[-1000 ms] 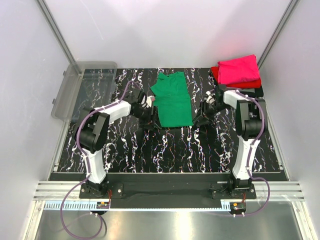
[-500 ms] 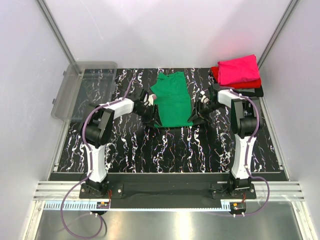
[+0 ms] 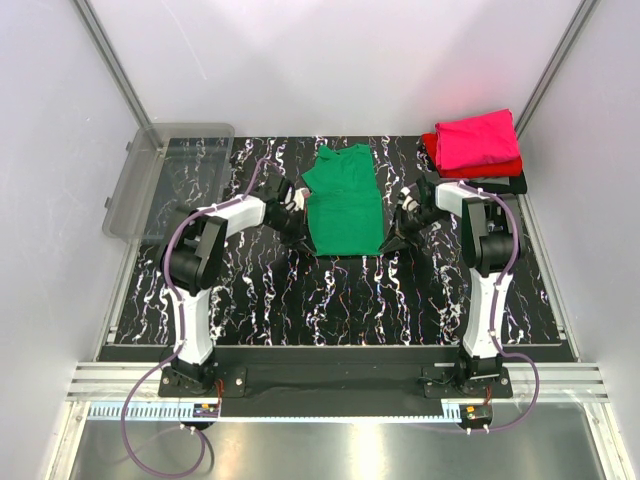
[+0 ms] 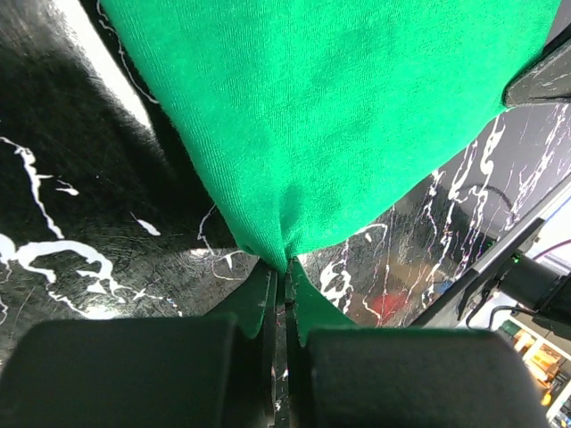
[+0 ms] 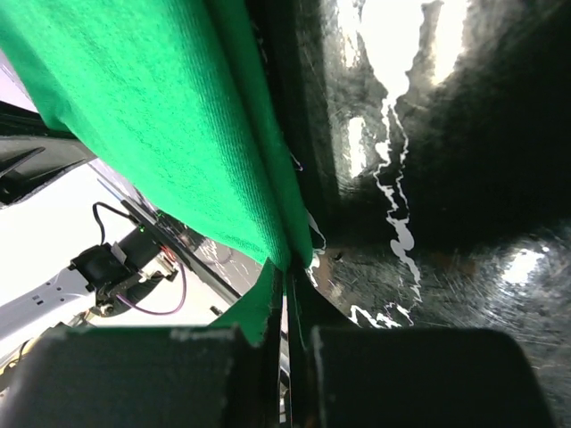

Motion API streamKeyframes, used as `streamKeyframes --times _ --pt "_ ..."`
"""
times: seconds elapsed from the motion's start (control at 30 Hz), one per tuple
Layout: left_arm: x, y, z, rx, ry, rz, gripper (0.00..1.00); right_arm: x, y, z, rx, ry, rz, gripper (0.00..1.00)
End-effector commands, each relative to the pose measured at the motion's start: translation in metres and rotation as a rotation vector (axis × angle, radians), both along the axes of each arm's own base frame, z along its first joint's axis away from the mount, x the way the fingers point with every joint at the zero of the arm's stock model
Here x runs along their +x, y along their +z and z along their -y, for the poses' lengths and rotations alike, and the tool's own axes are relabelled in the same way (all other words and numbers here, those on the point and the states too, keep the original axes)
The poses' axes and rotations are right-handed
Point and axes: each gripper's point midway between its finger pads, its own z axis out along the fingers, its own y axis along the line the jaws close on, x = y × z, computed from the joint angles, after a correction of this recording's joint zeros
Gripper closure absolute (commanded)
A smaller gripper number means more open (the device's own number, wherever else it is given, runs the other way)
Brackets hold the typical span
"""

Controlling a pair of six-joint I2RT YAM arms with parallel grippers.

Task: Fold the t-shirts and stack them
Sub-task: Fold the tshirt

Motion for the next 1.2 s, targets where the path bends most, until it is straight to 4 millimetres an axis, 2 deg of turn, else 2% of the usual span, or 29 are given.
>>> streamKeyframes --times 0.0,0.07,0.13,0.17,0.37,0.57,0.7,0.8,0.87,0.93,0.97,1.0,1.03,1.07,1.1,1.13,1.17 --pt "0.013 0.025 0.004 -0.034 -0.008 0.085 1.00 0.010 0.032 0.004 0.023 -0.009 0.081 1.00" --pt "0.014 0.037 0.005 -0.043 -0.010 0.113 1.00 0.011 0.048 0.006 0.040 -0.022 0.105 1.00" --pt "0.015 0.056 0.006 -0.066 -0.013 0.148 1.00 0.009 0.058 0.010 0.052 -0.038 0.117 1.00" --pt "0.016 0.069 0.006 -0.075 -0.013 0.179 1.00 0.008 0.071 0.009 0.065 -0.042 0.142 1.00" --pt "0.017 0.114 0.008 -0.109 -0.016 0.282 1.00 -0.011 0.109 0.010 0.112 -0.066 0.185 1.00" --pt "-0.004 0.135 0.008 -0.125 -0.046 0.311 1.00 -0.031 0.125 0.010 0.121 -0.081 0.200 1.00" --pt "-0.023 0.133 0.007 -0.119 -0.059 0.304 1.00 -0.041 0.138 0.009 0.132 -0.095 0.213 1.00" --pt "-0.027 0.138 0.005 -0.116 -0.058 0.322 1.00 -0.045 0.148 0.009 0.137 -0.103 0.238 1.00" --pt "-0.025 0.140 0.005 -0.113 -0.062 0.336 1.00 -0.040 0.154 0.009 0.137 -0.107 0.276 1.00" --pt "-0.015 0.143 0.004 -0.106 -0.052 0.353 1.00 -0.031 0.156 0.009 0.137 -0.114 0.304 1.00" --pt "-0.009 0.138 0.006 -0.100 -0.050 0.347 1.00 -0.023 0.156 0.009 0.134 -0.117 0.313 1.00" --pt "0.002 0.147 0.008 -0.106 -0.046 0.377 1.00 -0.017 0.156 0.009 0.135 -0.120 0.320 1.00" --pt "0.013 0.138 0.006 -0.093 -0.041 0.366 1.00 -0.007 0.149 0.009 0.127 -0.121 0.324 1.00" --pt "0.021 0.138 0.007 -0.090 -0.038 0.375 1.00 0.006 0.156 0.009 0.126 -0.118 0.359 1.00" --pt "0.037 0.149 0.006 -0.094 -0.022 0.410 1.00 0.015 0.156 0.009 0.121 -0.114 0.377 1.00" --pt "0.049 0.139 0.006 -0.079 -0.026 0.408 1.00 0.033 0.158 0.009 0.117 -0.104 0.409 1.00" --pt "0.058 0.139 0.007 -0.075 -0.024 0.421 1.00 0.043 0.158 0.009 0.113 -0.101 0.423 1.00"
